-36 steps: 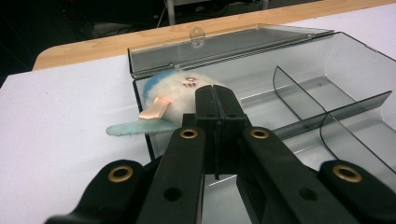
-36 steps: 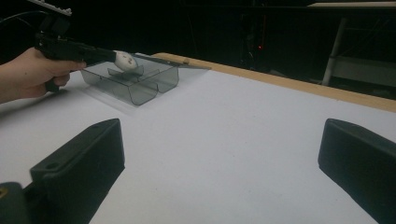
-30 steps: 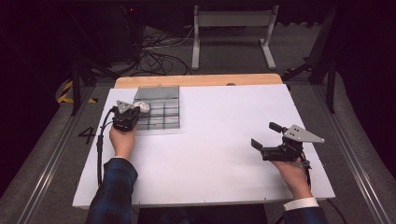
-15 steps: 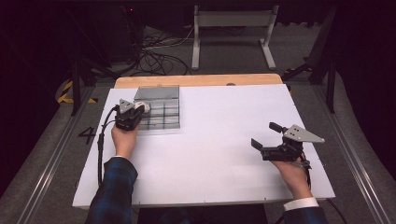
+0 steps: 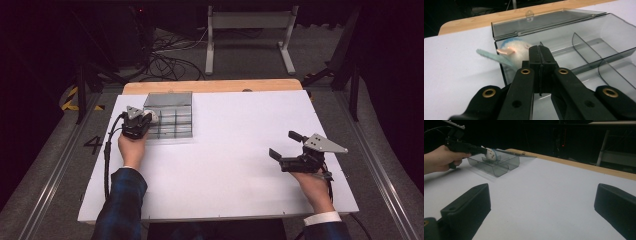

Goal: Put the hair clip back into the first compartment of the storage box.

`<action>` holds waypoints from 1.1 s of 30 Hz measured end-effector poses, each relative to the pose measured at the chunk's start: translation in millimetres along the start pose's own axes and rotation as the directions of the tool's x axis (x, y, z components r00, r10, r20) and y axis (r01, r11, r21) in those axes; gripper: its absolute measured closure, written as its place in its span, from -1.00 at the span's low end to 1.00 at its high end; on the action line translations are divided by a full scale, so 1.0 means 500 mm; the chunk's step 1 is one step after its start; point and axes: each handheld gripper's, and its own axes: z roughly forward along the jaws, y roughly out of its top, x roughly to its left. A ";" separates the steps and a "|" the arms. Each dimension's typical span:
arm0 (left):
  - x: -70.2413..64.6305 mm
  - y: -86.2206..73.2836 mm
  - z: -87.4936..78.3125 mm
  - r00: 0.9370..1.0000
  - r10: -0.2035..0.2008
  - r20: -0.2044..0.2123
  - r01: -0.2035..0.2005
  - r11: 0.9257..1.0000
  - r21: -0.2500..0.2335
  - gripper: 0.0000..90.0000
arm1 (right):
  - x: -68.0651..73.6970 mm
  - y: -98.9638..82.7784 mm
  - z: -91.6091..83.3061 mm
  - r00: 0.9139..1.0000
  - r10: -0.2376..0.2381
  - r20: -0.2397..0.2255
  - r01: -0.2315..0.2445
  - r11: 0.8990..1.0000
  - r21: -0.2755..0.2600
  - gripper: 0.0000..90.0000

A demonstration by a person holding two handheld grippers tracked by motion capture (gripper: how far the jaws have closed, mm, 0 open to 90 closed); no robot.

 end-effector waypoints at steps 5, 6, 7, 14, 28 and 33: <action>-0.007 0.007 -0.009 0.999 0.014 0.040 -0.012 0.999 -0.046 0.89 | 0.000 0.000 0.001 1.000 -0.001 0.001 0.001 1.000 0.000 -0.97; -0.008 0.008 -0.011 0.999 0.019 0.043 -0.016 0.998 -0.054 0.88 | 0.000 0.000 0.001 1.000 -0.003 0.001 0.003 1.000 -0.001 -0.97; -0.010 0.010 -0.012 0.999 0.020 0.048 -0.017 0.998 -0.063 0.86 | 0.000 0.000 0.000 1.000 -0.002 0.001 0.002 1.000 0.000 -0.97; -0.017 0.014 -0.024 0.997 0.006 0.072 0.001 0.995 -0.101 0.61 | -0.002 0.001 -0.002 1.000 0.001 0.003 -0.001 1.000 -0.004 -0.97; -0.035 0.008 -0.063 0.996 0.021 0.081 -0.008 0.988 -0.155 0.05 | -0.011 0.002 -0.011 1.000 0.011 0.017 -0.011 1.000 -0.011 -0.97; -0.043 0.005 -0.083 0.997 0.041 0.067 -0.030 0.986 -0.165 -0.14 | -0.013 0.002 -0.013 1.000 0.013 0.020 -0.013 1.000 -0.013 -0.98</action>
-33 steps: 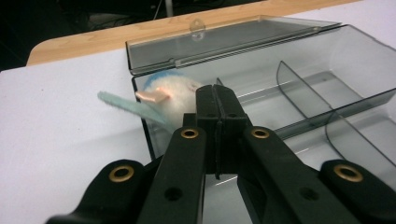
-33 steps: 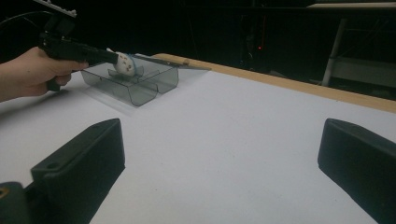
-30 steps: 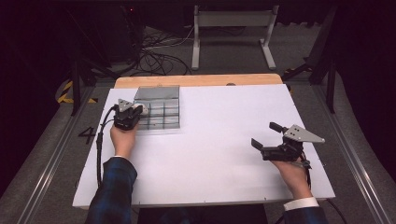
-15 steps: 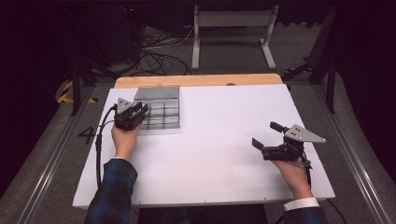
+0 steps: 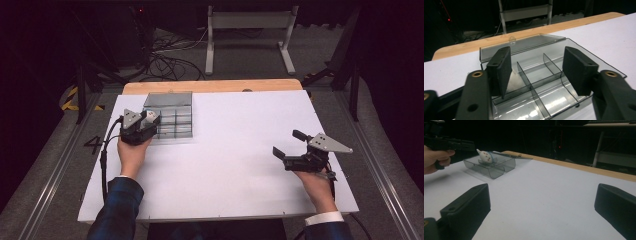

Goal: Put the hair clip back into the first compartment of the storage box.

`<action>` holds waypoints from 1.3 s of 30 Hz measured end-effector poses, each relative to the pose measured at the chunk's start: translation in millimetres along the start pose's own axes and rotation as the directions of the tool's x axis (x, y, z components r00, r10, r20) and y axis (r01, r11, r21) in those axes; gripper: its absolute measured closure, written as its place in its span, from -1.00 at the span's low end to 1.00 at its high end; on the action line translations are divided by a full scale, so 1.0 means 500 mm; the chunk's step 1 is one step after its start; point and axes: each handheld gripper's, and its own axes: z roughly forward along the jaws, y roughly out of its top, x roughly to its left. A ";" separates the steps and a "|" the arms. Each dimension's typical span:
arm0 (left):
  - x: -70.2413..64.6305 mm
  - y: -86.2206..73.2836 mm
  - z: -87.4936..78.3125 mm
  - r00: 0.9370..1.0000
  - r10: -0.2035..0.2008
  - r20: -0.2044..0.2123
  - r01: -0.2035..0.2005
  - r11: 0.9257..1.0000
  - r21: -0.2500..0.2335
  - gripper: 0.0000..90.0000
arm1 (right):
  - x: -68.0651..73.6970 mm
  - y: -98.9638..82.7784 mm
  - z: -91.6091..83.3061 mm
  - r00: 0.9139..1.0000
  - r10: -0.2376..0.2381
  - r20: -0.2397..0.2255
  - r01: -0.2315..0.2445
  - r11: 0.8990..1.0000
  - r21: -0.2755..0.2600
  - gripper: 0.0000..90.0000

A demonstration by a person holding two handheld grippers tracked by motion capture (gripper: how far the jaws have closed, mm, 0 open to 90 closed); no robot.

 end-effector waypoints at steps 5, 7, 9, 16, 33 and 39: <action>-0.009 0.000 -0.024 1.000 -0.020 0.019 0.020 1.000 -0.024 -0.32 | -0.002 -0.002 -0.004 1.000 0.008 0.005 -0.008 1.000 -0.004 -0.98; -0.016 -0.003 -0.033 0.999 -0.017 0.031 0.018 1.000 -0.023 -0.41 | -0.003 -0.003 -0.005 1.000 0.009 0.008 -0.009 1.000 -0.009 -0.99; -0.025 -0.006 -0.040 0.999 -0.007 0.043 0.008 1.000 -0.027 -0.46 | -0.004 -0.003 -0.007 1.000 0.012 0.010 -0.012 1.000 -0.011 -0.99; -0.046 -0.001 -0.068 0.996 -0.003 0.087 0.008 0.998 -0.059 -0.58 | -0.006 -0.005 -0.010 1.000 0.017 0.013 -0.016 1.000 -0.016 -1.00; -0.075 0.002 -0.144 0.991 0.030 0.128 -0.015 0.993 -0.115 -0.71 | -0.008 -0.008 -0.011 1.000 0.018 0.008 -0.018 1.000 -0.018 -1.00; -0.086 -0.012 -0.161 0.988 0.045 0.151 -0.029 0.994 -0.108 -0.77 | -0.009 -0.010 -0.013 1.000 0.025 0.006 -0.024 1.000 -0.016 -1.00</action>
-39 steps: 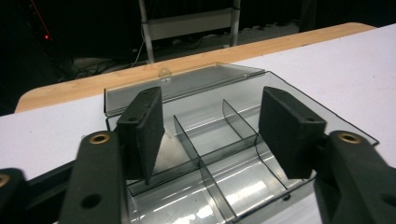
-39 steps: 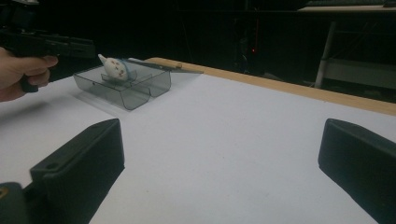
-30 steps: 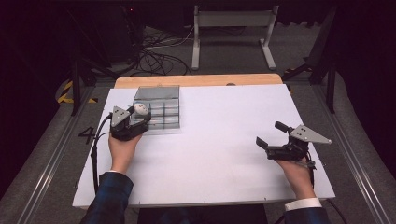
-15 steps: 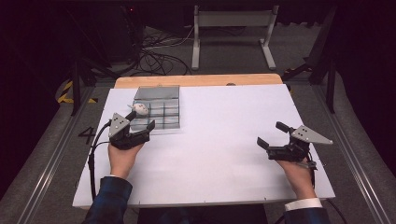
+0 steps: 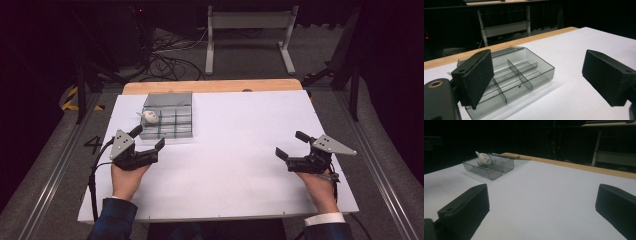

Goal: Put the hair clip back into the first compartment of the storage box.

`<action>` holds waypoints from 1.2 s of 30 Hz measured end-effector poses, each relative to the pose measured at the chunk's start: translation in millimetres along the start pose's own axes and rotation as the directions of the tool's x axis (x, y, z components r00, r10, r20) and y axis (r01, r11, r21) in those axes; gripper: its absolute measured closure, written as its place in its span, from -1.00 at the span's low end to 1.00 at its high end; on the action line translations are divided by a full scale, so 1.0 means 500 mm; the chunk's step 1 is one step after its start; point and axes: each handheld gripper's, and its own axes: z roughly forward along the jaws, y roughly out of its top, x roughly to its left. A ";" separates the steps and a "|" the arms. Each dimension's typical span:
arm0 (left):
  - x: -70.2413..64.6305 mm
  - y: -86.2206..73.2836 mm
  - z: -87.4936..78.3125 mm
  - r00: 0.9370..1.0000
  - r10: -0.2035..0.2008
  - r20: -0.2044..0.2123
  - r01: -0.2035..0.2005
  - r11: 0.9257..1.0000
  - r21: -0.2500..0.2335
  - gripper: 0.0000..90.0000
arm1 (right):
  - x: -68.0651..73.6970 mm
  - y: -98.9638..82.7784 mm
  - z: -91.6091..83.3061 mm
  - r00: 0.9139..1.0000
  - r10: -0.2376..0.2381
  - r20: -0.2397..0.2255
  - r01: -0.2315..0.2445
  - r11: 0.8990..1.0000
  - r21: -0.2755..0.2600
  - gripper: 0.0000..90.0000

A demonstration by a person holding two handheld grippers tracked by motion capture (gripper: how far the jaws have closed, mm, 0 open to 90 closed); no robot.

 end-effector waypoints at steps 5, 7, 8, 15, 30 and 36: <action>-0.002 -0.011 -0.014 1.000 0.002 0.009 -0.002 1.000 0.001 -0.80 | -0.003 -0.002 -0.001 1.000 0.002 0.004 -0.002 1.000 -0.001 -1.00; -0.002 -0.015 -0.020 1.000 0.010 0.003 -0.010 1.000 -0.001 -0.84 | -0.004 -0.003 -0.001 1.000 0.001 0.006 -0.001 1.000 -0.001 -1.00; -0.001 -0.017 -0.023 1.000 0.016 0.005 -0.016 1.000 -0.005 -0.85 | -0.004 -0.004 -0.001 1.000 0.001 0.007 -0.001 1.000 -0.003 -1.00; 0.011 -0.032 -0.041 0.999 0.015 0.032 -0.014 1.000 -0.018 -0.87 | -0.004 -0.008 0.002 1.000 -0.006 0.011 0.006 1.000 0.010 -1.00; 0.020 -0.055 -0.053 0.996 -0.044 0.078 0.048 0.998 -0.040 -0.88 | -0.011 -0.019 0.007 1.000 -0.004 0.020 0.003 1.000 0.027 -1.00; 0.024 -0.058 -0.054 0.996 -0.059 0.073 0.062 0.997 -0.046 -0.88 | -0.015 -0.021 0.006 1.000 -0.002 0.023 0.001 1.000 0.026 -1.00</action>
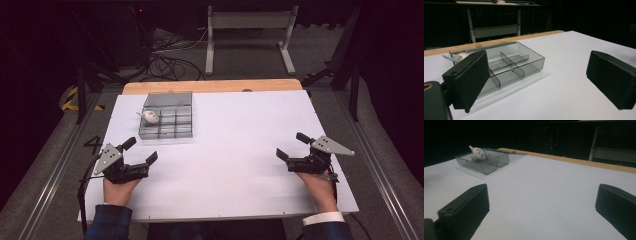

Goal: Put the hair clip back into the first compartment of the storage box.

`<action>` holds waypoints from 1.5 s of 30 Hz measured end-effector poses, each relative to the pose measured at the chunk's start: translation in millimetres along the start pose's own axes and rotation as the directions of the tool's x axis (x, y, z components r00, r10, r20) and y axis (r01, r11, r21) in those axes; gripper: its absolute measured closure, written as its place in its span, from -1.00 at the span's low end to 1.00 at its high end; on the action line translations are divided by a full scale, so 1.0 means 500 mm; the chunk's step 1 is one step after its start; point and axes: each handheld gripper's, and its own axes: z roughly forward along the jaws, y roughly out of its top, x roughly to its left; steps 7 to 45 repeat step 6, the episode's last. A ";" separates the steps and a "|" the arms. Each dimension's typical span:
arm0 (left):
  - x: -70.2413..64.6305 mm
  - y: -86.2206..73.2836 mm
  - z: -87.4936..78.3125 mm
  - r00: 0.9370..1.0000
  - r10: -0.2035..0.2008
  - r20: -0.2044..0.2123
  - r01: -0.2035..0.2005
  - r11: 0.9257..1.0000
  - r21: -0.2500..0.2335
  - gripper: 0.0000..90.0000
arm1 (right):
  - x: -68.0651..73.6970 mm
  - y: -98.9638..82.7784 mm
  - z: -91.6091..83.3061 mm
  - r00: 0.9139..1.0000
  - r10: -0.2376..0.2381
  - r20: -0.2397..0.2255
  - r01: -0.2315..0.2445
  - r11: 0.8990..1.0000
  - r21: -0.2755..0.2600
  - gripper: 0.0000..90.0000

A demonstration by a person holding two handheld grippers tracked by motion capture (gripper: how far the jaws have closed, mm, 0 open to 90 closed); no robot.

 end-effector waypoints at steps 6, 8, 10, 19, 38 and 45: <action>0.005 -0.001 -0.001 0.999 -0.025 0.022 0.026 1.000 -0.012 -0.87 | 0.003 -0.001 0.002 1.000 -0.001 -0.002 0.001 1.000 0.008 -1.00; 0.005 -0.001 -0.001 0.999 -0.025 0.022 0.026 1.000 -0.012 -0.87 | 0.003 -0.001 0.002 1.000 -0.001 -0.002 0.001 1.000 0.008 -1.00; 0.005 -0.001 -0.001 0.999 -0.025 0.022 0.026 1.000 -0.012 -0.87 | 0.003 -0.001 0.002 1.000 -0.001 -0.002 0.001 1.000 0.008 -1.00; 0.005 -0.001 -0.001 0.999 -0.025 0.022 0.026 1.000 -0.012 -0.87 | 0.003 -0.001 0.002 1.000 -0.001 -0.002 0.001 1.000 0.008 -1.00; 0.005 -0.001 -0.001 0.999 -0.025 0.022 0.026 1.000 -0.012 -0.87 | 0.003 -0.001 0.002 1.000 -0.001 -0.002 0.001 1.000 0.008 -1.00; 0.005 -0.001 -0.001 0.999 -0.025 0.022 0.026 1.000 -0.012 -0.87 | 0.003 -0.001 0.002 1.000 -0.001 -0.002 0.001 1.000 0.008 -1.00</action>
